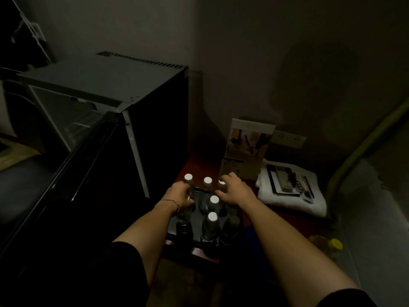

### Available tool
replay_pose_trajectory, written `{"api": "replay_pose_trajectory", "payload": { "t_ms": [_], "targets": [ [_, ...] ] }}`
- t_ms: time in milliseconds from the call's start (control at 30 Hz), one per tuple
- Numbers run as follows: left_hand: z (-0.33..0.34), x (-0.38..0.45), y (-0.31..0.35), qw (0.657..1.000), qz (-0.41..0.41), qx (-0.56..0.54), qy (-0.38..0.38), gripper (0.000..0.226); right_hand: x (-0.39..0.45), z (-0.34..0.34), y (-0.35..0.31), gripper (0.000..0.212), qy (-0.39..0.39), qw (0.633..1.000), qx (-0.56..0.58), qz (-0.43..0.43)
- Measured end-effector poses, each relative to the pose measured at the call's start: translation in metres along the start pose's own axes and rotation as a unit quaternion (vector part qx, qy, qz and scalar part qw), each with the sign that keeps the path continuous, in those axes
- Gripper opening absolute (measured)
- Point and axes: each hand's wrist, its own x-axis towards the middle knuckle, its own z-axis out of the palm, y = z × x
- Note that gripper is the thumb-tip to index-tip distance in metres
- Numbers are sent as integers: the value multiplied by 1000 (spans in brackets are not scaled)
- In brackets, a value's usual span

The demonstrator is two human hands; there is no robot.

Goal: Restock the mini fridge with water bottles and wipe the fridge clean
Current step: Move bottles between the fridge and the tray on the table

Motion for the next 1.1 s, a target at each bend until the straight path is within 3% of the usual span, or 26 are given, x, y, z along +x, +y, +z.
{"api": "replay_pose_trajectory", "payload": {
  "t_ms": [267, 500, 733, 900, 1100],
  "targets": [
    [18, 32, -1, 998, 6, 31, -50, 12, 39, 9, 6, 56, -25, 1000, -5, 2],
    [15, 47, -9, 995, 16, 48, -85, 24, 62, 16, 5, 56, -41, 999, -6, -25],
    [-17, 79, -14, 998, -4, 57, 27, 26, 83, 23, -10, 59, -61, 997, -8, -48],
    [-6, 99, -23, 996, -17, 80, -17, 67, 98, 32, -18, 61, -82, 996, -8, -42],
    [20, 115, -34, 992, -18, 102, -75, 77, 113, 46, -18, 64, -88, 996, -4, -27]
  ]
}}
